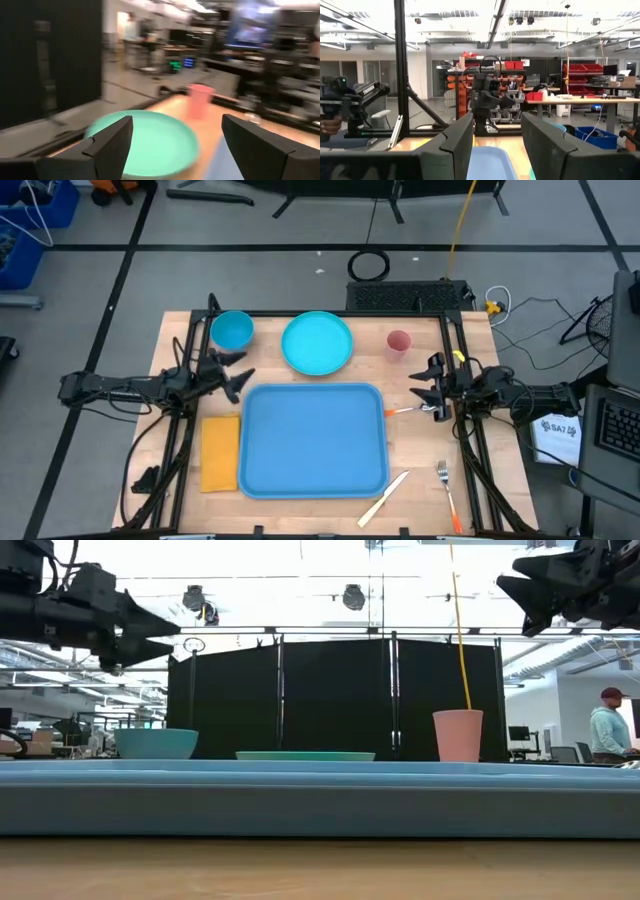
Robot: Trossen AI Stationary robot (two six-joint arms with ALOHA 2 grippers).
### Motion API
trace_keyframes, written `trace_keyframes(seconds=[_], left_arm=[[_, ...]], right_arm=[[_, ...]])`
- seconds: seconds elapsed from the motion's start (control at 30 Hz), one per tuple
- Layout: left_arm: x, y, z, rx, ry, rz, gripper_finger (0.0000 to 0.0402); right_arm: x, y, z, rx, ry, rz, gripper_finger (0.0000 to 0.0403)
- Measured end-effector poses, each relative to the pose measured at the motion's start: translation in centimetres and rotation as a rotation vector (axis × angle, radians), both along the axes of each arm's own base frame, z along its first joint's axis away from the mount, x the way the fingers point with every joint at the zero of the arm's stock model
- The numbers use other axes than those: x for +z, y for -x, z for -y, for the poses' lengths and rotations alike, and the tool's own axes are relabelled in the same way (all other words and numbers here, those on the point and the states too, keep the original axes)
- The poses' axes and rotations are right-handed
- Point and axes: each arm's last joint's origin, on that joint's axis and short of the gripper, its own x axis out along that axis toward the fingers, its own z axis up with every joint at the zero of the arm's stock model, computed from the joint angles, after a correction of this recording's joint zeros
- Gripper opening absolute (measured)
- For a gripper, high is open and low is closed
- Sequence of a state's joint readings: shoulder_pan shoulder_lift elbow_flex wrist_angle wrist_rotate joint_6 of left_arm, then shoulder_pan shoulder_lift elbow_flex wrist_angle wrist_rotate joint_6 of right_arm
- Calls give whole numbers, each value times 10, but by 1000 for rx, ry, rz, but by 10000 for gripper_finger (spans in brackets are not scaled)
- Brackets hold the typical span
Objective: Set up tray
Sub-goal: Put the pink cup on the blue serving tray
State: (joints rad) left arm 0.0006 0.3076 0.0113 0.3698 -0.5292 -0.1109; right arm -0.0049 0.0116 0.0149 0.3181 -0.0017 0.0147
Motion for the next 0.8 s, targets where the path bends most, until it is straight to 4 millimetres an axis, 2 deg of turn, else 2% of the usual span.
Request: trace_keyframes(seconds=[0.17, 0.4, 0.57, 0.67, 0.73, 0.8], left_arm=[[0, 2, -3, 114, -14, -17, 310], [-1, 2, -2, 104, -27, -30, 310], [-1, 0, 0, 12, -19, -23, 310], [-1, 0, 0, -10, 1, -10, 310], [-1, 0, 0, -9, 4, -11, 310], [-2, 0, 0, -5, 4, -21, 310]], right_arm=[[2, 1, 0, 0, 0, 23, 155], [2, 1, 0, 0, 0, 22, 155], [2, 1, 1, -1, -73, 24, 155], [1, 1, 8, -201, -270, 29, 153], [-3, -1, 13, -364, -294, -76, 151], [20, 3, 15, -448, -292, -93, 151]])
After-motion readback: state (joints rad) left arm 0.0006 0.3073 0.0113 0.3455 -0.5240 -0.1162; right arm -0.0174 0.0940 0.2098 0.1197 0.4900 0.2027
